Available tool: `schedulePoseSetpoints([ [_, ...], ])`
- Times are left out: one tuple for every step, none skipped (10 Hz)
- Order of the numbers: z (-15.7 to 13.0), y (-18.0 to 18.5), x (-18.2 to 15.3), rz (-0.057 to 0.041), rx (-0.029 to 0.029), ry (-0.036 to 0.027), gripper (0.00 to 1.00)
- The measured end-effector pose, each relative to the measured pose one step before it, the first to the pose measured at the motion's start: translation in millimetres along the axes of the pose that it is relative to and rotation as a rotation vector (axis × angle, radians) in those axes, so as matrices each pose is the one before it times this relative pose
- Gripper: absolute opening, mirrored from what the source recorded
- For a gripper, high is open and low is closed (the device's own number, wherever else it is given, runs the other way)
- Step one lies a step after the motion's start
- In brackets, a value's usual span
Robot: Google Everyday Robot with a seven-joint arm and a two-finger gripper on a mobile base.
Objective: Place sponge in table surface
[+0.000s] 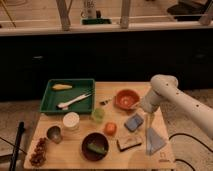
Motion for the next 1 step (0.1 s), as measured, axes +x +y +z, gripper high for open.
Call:
schedulePoseSetpoints([
  [-0.03, -0.01, 0.03, 0.00001, 0.00003, 0.00009, 0.80],
])
